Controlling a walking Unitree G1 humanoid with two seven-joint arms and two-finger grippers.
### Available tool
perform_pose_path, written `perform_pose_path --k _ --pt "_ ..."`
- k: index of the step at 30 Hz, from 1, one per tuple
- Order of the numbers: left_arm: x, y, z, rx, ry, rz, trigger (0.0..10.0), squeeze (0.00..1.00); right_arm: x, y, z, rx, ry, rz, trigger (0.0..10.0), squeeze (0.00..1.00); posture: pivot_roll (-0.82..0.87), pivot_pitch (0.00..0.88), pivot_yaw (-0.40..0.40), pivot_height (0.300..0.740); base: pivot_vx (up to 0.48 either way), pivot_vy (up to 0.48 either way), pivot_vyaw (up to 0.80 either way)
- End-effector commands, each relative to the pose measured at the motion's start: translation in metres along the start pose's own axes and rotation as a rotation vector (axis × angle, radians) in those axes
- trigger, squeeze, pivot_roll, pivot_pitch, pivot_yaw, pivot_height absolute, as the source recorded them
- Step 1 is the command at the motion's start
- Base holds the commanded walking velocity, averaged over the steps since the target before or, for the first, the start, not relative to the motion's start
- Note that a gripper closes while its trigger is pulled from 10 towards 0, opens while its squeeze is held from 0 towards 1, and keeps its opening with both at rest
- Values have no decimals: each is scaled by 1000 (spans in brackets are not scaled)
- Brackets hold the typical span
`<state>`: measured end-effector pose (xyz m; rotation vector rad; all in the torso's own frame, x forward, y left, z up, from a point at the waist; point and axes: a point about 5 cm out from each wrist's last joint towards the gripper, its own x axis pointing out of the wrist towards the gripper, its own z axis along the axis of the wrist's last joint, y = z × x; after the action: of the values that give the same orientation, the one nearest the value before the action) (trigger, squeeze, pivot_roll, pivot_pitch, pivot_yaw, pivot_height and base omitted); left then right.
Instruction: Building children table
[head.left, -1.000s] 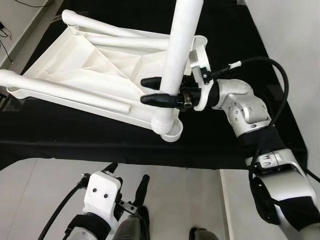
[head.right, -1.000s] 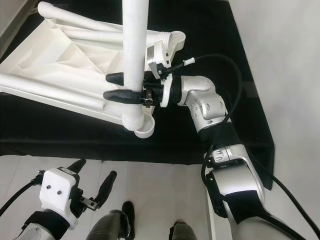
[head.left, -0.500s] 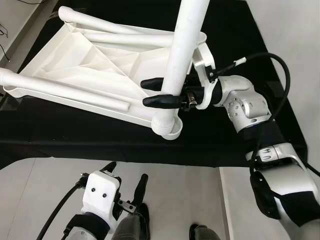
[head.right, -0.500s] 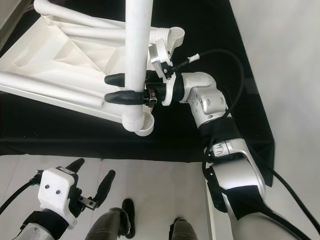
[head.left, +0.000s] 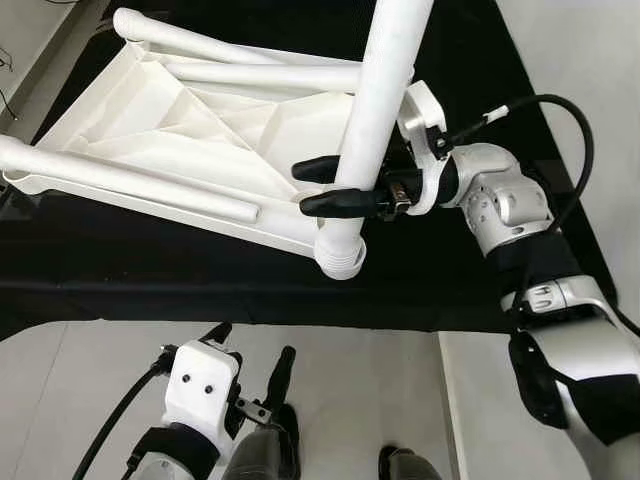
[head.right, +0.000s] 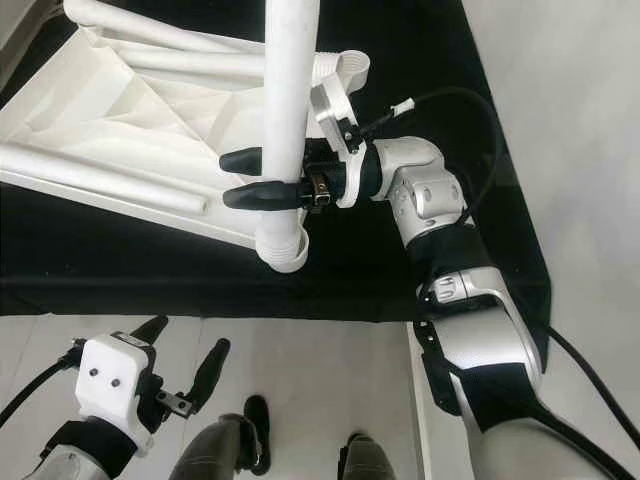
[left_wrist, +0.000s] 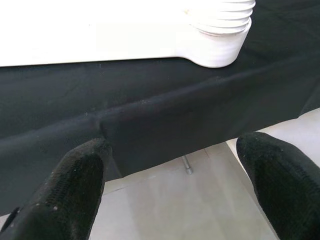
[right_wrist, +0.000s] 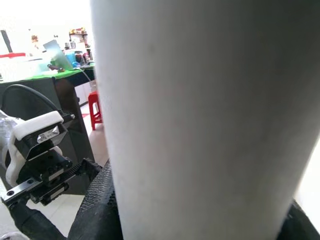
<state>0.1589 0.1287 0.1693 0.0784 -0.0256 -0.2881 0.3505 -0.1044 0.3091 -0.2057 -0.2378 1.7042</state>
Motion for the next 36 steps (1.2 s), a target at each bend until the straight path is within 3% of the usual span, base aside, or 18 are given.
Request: perform_pose_path --k 1,24,36 --pt "-2 1 -3 -1 26 9 10000 0 1 2 -10 25 43 17 10000 0 24 401 29 740 0 0 0" --pt "-2 2 -5 5 31 10 10000 0 1 -2 -10 -15 70 6 10000 0 24 388 37 740 0 0 0" --pt "-2 2 -5 5 32 12 10000 0 5 4 -13 -36 99 51 10000 0 24 381 38 740 0 0 0"
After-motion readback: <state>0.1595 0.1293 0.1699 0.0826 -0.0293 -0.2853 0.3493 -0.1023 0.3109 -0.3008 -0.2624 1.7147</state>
